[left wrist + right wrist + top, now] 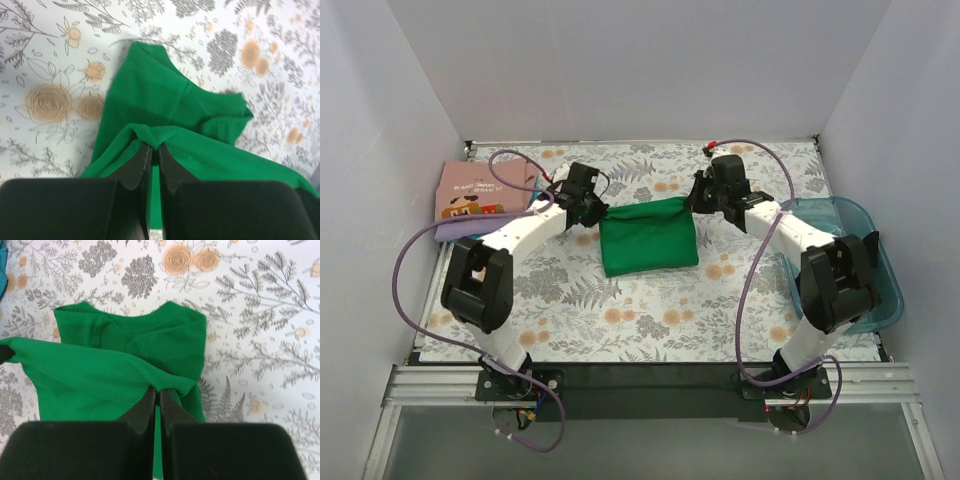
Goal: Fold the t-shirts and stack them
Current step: Fold the tshirt
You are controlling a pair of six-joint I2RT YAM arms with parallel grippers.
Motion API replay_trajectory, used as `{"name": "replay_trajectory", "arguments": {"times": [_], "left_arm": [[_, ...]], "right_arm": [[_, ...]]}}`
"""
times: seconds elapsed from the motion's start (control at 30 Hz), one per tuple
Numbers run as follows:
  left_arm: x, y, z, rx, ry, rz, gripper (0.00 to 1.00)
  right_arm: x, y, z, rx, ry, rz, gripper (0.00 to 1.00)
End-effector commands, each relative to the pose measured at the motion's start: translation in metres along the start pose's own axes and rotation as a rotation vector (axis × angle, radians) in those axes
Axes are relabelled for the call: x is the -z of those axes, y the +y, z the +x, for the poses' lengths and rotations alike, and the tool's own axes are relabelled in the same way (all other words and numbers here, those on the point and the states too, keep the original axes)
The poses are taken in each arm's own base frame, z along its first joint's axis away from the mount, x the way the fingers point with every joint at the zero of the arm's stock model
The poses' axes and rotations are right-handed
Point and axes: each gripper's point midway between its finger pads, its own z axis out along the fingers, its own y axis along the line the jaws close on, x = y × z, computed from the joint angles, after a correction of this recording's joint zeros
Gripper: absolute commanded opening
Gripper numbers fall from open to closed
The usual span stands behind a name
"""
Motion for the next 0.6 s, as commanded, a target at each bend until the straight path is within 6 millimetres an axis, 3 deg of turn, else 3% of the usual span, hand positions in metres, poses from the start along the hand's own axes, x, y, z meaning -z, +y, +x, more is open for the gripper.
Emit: {"name": "replay_trajectory", "arguments": {"times": [0.0, 0.03, 0.1, 0.13, 0.17, 0.23, 0.27, 0.3, 0.37, 0.4, 0.43, 0.47, 0.5, 0.57], "left_arm": [[-0.021, -0.003, -0.033, 0.013, -0.083, -0.025, 0.0], [-0.027, -0.002, -0.032, 0.018, -0.069, -0.029, 0.0], [-0.043, -0.004, -0.036, 0.016, -0.052, -0.029, 0.25], [-0.048, -0.005, -0.038, 0.015, -0.048, -0.026, 0.39], [-0.051, -0.01, -0.041, -0.005, -0.045, -0.013, 0.48], [-0.054, -0.023, -0.05, -0.023, -0.055, 0.009, 0.68], [-0.052, -0.027, -0.051, -0.052, -0.051, 0.022, 0.88], [-0.049, -0.031, -0.054, -0.057, -0.053, 0.03, 0.95], [-0.035, -0.037, -0.055, -0.074, -0.043, 0.057, 0.95], [-0.03, -0.036, -0.053, -0.082, -0.034, 0.064, 0.95], [-0.028, -0.027, -0.043, -0.1, -0.008, 0.063, 0.95], [-0.017, -0.029, -0.043, -0.109, -0.009, 0.094, 0.95], [-0.012, -0.025, -0.036, -0.113, 0.017, 0.105, 0.95], [-0.005, -0.007, -0.015, -0.145, 0.073, 0.105, 0.96]], "right_arm": [[-0.016, 0.012, -0.05, 0.057, -0.145, -0.062, 0.01], [-0.027, 0.008, -0.052, 0.077, -0.165, -0.058, 0.01], [-0.038, 0.002, -0.051, 0.073, -0.162, -0.048, 0.06], [-0.049, -0.004, -0.047, 0.072, -0.145, -0.041, 0.16], [-0.053, -0.001, -0.057, 0.085, -0.169, -0.054, 0.43], [-0.067, -0.003, -0.059, 0.088, -0.157, -0.066, 0.63], [-0.067, 0.001, -0.067, 0.088, -0.162, -0.087, 0.97], [-0.065, 0.011, -0.065, 0.091, -0.141, -0.148, 0.99], [-0.054, 0.02, -0.061, 0.099, -0.12, -0.201, 0.98], [-0.049, 0.022, -0.055, 0.102, -0.108, -0.216, 0.98], [-0.033, 0.029, -0.062, 0.109, -0.133, -0.231, 0.98], [-0.026, 0.028, -0.055, 0.106, -0.126, -0.232, 0.98], [-0.02, 0.02, -0.032, 0.093, -0.086, -0.221, 0.99], [0.009, 0.022, -0.021, 0.086, -0.097, -0.225, 0.98]]}}
